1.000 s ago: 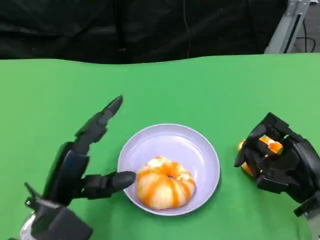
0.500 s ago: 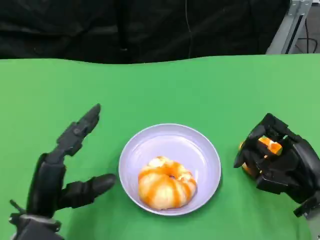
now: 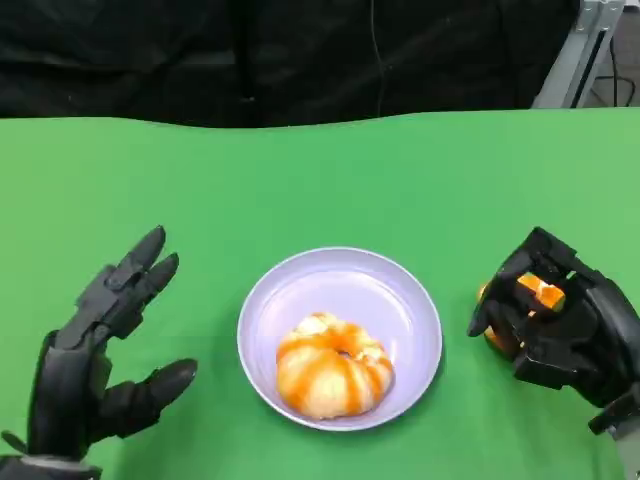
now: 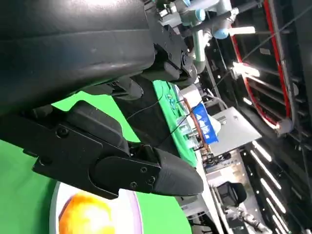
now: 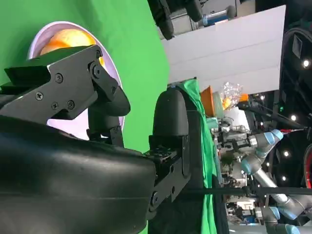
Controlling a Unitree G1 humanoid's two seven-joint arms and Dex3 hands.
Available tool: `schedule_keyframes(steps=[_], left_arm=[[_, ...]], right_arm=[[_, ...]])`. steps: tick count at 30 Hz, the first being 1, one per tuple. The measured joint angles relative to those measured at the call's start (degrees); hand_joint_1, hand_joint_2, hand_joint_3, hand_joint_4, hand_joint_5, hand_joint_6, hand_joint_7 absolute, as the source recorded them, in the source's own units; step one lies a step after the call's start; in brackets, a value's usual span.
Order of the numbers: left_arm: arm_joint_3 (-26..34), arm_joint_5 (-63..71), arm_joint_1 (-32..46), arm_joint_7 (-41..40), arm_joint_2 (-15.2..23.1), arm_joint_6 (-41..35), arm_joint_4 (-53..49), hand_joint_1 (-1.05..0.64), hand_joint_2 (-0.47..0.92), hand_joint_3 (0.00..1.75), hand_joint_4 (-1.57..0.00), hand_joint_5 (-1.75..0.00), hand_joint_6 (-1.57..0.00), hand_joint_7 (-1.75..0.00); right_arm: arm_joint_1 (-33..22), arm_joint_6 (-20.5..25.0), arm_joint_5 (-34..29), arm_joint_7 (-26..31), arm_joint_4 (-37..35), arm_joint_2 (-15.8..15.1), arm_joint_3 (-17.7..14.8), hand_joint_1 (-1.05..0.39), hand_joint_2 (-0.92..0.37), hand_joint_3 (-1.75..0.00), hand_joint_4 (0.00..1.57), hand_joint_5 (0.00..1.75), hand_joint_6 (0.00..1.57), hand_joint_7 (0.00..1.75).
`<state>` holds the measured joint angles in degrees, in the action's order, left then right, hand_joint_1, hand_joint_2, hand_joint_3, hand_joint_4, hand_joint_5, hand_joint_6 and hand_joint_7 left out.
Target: Grasp the bread from the table and place it into the plate.
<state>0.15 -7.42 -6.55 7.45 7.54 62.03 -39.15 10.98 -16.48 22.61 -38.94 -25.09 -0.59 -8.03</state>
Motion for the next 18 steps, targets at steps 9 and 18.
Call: schedule_keyframes(steps=[9, 18], left_arm=[[3.61, -1.44, 0.08, 1.97, -1.01, 0.04, -0.68, -0.66, 0.92, 0.26, -0.55, -0.03, -0.41, -0.01], [5.15, -1.51, 0.08, 3.00, -1.76, 0.07, -1.36, -0.58, 0.92, 0.26, -0.58, -0.03, -0.44, -0.02]], right_arm=[[0.01, -0.07, 0.09, -0.28, -0.44, -0.04, -0.35, 0.12, -0.64, -1.18, 0.47, 1.75, 0.37, 1.61], [0.01, -0.06, 0.19, -0.78, -0.44, -0.04, -0.39, 0.13, -0.66, -1.15, 0.45, 1.75, 0.36, 1.59]])
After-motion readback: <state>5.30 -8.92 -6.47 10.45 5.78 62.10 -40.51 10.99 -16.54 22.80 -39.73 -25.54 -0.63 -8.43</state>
